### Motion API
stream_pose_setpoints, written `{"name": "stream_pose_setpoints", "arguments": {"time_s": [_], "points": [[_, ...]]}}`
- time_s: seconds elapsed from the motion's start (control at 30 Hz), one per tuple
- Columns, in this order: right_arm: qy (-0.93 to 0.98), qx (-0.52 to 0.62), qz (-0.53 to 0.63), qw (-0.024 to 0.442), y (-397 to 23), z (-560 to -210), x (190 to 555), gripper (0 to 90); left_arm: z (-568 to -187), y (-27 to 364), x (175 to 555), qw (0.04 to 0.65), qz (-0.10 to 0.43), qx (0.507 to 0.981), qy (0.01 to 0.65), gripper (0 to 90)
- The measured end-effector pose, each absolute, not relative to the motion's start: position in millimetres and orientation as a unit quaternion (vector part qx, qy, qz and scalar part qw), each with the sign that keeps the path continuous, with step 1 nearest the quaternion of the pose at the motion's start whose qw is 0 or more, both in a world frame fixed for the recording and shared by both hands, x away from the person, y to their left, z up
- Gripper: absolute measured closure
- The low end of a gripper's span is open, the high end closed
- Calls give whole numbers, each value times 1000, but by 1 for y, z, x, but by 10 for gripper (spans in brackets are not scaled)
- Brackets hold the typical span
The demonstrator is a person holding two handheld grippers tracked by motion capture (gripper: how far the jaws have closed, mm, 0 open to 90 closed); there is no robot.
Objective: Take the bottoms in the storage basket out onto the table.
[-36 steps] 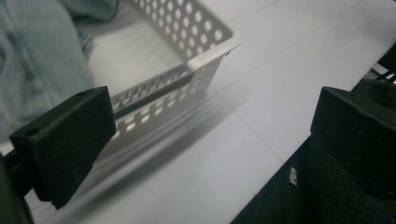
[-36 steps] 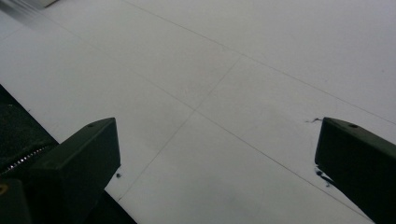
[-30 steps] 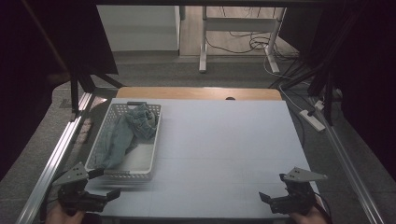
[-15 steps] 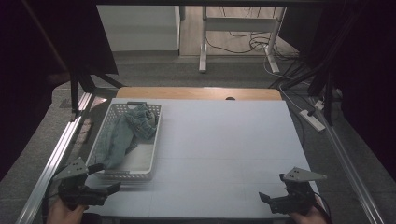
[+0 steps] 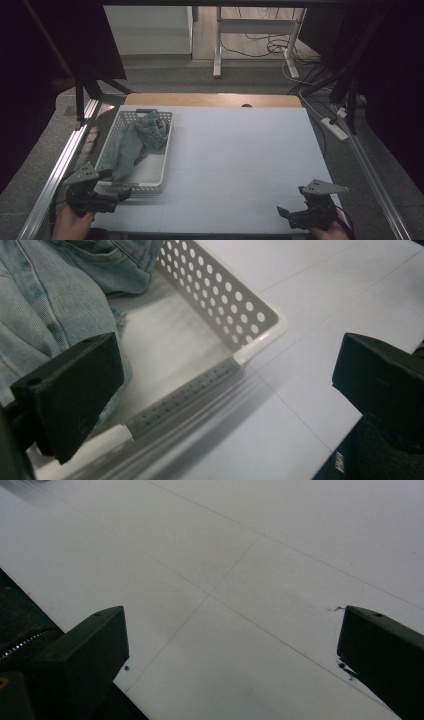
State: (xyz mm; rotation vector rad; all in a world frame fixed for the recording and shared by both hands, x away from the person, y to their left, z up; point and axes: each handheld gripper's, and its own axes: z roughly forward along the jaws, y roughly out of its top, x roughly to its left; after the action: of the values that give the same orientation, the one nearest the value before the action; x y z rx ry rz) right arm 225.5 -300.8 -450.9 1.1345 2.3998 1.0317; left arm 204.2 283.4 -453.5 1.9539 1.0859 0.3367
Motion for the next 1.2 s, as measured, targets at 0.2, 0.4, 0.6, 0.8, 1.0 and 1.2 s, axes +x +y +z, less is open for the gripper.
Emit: {"name": "stream_pose_setpoints", "arguments": {"time_s": [0.2,0.4,0.6,0.8,1.0,1.2], "points": [[835,392,356,146,-300,-451,226,7,-455,283,211,425,129,781,439,0],[837,392,353,144,-299,-451,226,7,-456,283,218,425,123,777,447,0],[839,390,350,144,-299,-452,226,7,-455,282,227,427,120,775,449,0],[841,389,347,143,-298,-452,226,8,-455,282,233,426,116,776,450,0],[842,387,346,143,-298,-452,226,8,-455,284,243,428,111,774,454,0],[844,386,344,143,-297,-452,226,8,-456,284,250,425,109,775,455,0]]}}
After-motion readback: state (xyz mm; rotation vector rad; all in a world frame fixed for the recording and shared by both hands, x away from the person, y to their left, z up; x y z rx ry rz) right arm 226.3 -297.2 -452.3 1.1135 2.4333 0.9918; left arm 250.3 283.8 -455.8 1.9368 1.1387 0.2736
